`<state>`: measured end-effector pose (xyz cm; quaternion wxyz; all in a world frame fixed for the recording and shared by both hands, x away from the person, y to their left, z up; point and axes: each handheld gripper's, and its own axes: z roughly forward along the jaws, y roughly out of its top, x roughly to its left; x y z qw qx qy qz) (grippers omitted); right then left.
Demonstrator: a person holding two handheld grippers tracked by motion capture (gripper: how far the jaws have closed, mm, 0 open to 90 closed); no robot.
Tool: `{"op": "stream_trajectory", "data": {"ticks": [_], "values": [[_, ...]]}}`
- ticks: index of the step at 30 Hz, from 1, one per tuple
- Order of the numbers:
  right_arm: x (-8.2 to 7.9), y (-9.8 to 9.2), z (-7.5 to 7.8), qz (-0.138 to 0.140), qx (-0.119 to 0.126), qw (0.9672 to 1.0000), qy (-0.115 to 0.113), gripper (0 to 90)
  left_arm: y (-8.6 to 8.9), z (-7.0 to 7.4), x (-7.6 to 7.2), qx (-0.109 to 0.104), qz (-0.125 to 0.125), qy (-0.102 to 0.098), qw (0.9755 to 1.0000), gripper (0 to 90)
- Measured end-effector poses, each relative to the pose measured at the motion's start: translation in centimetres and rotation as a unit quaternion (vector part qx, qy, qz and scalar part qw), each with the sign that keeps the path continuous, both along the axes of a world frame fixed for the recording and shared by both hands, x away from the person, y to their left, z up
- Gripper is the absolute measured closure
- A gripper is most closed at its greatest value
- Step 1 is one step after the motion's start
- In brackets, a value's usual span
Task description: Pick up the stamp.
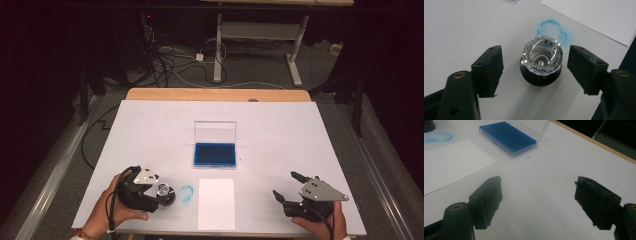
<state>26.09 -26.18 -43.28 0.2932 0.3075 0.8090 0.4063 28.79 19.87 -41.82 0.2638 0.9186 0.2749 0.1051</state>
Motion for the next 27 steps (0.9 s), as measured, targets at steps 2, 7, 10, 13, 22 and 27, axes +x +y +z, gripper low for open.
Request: {"op": "stream_trajectory", "data": {"ticks": [2,7,10,13,22,27], "values": [[0.0,0.0,0.0,0.001,0.0,1.0,0.001,22.3,-0.3,-0.3,0.5,0.011,-0.002,0.01,0.9999,28.1],[0.3,-0.1,-0.2,0.002,0.0,1.0,0.003,22.7,-0.3,-0.6,1.1,0.015,-0.01,0.028,0.9994,35.1],[0.4,0.0,-0.3,-0.002,0.001,0.9999,0.01,22.9,-0.5,-0.5,1.4,0.011,-0.016,0.031,0.9993,37.1],[0.6,0.1,-0.4,0.001,-0.001,1.0,0.01,22.9,-0.5,-0.5,1.6,0.012,-0.027,0.035,0.999,38.8],[0.5,0.2,-0.4,0.006,-0.005,0.9999,0.007,23.4,-0.9,-0.9,1.7,0.017,-0.038,0.037,0.9985,45.5],[0.3,0.2,-0.4,0.007,-0.006,0.9999,0.007,23.8,-1.1,-0.7,1.6,0.019,-0.043,0.03,0.9985,52.9]]}}
